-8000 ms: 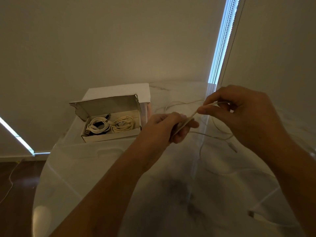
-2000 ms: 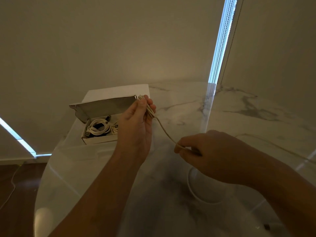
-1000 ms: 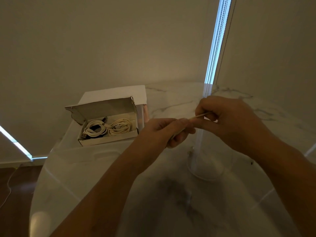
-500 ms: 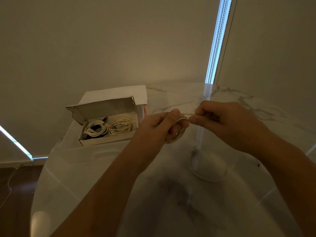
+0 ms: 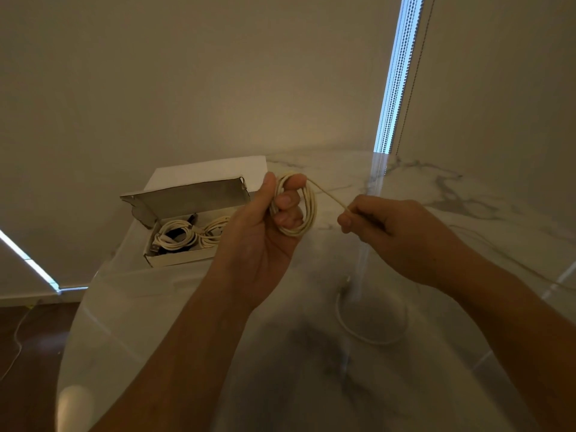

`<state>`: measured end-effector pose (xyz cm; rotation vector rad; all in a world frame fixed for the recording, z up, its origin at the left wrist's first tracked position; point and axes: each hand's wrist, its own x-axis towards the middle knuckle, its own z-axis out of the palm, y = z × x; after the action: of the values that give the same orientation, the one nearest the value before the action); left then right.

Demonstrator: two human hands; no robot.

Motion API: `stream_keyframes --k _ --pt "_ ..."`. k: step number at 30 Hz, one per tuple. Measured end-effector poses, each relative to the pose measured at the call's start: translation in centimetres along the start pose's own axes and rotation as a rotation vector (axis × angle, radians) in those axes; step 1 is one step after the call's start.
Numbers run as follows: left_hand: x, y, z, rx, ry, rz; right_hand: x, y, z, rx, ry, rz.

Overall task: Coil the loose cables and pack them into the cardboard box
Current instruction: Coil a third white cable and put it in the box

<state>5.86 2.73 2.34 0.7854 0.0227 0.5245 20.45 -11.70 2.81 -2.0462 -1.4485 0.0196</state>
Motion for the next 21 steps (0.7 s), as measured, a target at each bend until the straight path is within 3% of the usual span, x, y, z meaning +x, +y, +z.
stream_keyframes --k 7,17,21 --pt "0.3 0.42 -0.27 -0.165 0.101 0.103 -0.11 -0.19 1.09 -0.026 -0.112 0.017" --pt "0.26 0.64 -0.46 -0.169 0.233 0.18 -0.15 -0.21 0.69 -0.028 -0.193 0.102" --pt "0.31 0.18 -0.46 -0.155 0.296 0.221 -0.49 -0.8 1.12 -0.083 -0.223 0.049"
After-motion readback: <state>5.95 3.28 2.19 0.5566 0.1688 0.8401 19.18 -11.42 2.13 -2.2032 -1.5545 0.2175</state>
